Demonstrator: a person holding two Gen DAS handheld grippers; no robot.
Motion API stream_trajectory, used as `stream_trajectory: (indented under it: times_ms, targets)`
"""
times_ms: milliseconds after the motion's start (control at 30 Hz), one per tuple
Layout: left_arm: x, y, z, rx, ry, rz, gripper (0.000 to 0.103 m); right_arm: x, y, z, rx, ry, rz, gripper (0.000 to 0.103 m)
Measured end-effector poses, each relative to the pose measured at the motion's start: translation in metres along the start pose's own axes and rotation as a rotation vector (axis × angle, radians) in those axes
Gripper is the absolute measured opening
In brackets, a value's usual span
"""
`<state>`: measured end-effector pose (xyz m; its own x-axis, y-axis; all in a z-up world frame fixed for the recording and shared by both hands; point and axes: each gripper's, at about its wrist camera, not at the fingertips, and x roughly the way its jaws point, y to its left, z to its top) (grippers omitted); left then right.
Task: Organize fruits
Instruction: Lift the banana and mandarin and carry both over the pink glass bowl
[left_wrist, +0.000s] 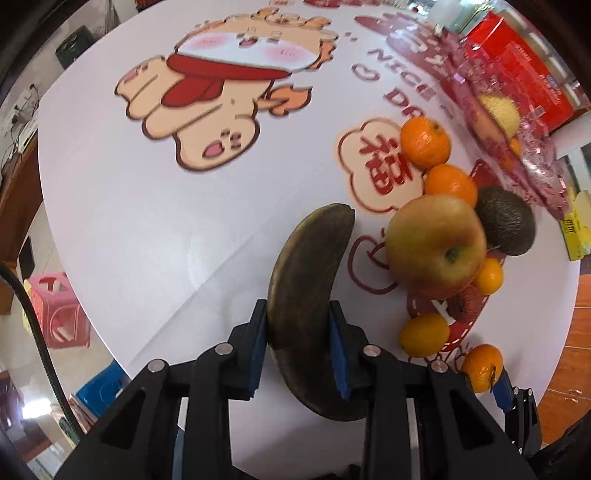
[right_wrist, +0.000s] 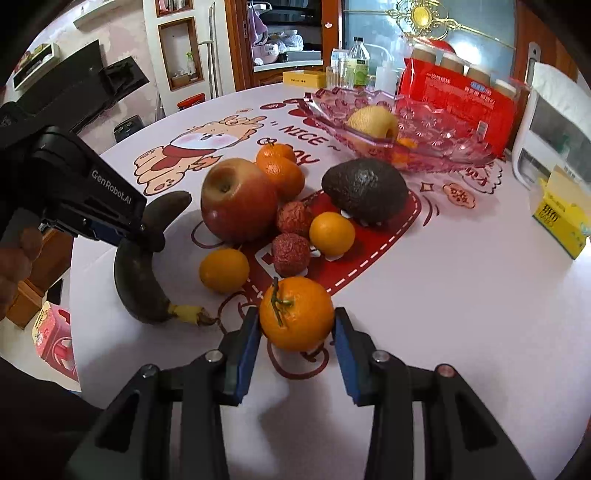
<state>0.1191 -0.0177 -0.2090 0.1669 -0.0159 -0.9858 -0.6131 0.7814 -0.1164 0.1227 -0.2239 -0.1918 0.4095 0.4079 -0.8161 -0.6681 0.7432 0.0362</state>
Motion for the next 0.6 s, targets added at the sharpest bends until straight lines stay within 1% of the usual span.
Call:
stream_trajectory:
  times_ms: [133,300,400,467,600]
  targets:
    - [-0.020,-0.002,0.006,0.046,-0.078,-0.030,0.029,-0.009,0.003,0.001,0.016,-0.010,-0.018,0.039]
    - [-0.047,0.002,0.020,0.106,-0.163,-0.102,0.029,-0.019,0.004,0.004,0.075,-0.026,-0.059,0.039]
    - [-0.066,0.002,0.036,0.147,-0.202,-0.142,0.029,-0.025,0.000,0.012,0.135,-0.032,-0.071,0.039]
    - [-0.077,0.000,0.045,0.185,-0.232,-0.154,0.029,-0.029,-0.003,0.016,0.162,-0.050,-0.083,0.039]
    - [-0.099,-0.005,0.068,0.250,-0.274,-0.171,0.029,-0.034,-0.009,0.031,0.212,-0.083,-0.141,0.039]
